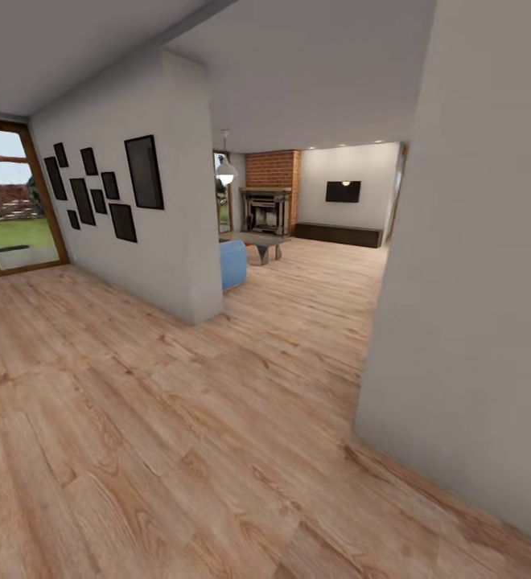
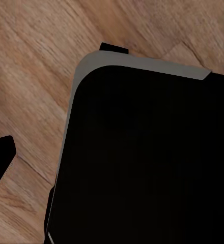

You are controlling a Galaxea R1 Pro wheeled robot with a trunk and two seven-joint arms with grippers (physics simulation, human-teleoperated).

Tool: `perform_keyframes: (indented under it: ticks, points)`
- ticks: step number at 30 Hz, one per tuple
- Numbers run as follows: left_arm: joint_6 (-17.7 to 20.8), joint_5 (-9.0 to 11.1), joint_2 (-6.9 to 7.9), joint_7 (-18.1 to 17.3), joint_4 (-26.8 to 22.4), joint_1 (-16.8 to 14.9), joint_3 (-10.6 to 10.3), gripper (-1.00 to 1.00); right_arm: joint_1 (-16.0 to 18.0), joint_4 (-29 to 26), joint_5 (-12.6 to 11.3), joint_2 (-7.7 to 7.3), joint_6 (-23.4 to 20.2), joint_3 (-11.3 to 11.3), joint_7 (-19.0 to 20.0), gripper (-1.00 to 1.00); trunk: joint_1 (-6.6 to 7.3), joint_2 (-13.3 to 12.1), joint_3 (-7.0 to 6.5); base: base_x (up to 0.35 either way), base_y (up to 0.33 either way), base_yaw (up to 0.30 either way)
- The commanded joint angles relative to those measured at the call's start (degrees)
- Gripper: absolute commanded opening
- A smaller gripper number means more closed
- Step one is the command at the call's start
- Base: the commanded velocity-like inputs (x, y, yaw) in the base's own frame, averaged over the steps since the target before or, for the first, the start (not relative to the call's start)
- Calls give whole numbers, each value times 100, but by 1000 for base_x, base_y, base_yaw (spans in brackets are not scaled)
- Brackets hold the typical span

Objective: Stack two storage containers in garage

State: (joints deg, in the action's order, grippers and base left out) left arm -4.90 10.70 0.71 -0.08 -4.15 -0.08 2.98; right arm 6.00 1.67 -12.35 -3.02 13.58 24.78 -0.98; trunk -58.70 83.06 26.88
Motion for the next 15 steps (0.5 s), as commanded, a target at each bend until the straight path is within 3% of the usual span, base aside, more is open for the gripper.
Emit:
perform_keyframes:
  ticks: [1, 15]
  points:
    - [-11, 11, -1, -1, -1, -1, 27, 100, 6, 18, -51, 3, 33, 54, -6, 100, -3, 2, 5, 323, 0, 2]
    - [-11, 11, -1, -1, 1, -1, 27, 100, 6, 18, -42, 2, 24, 84, -16, 100, -3, 2, 5, 323, 0, 0]
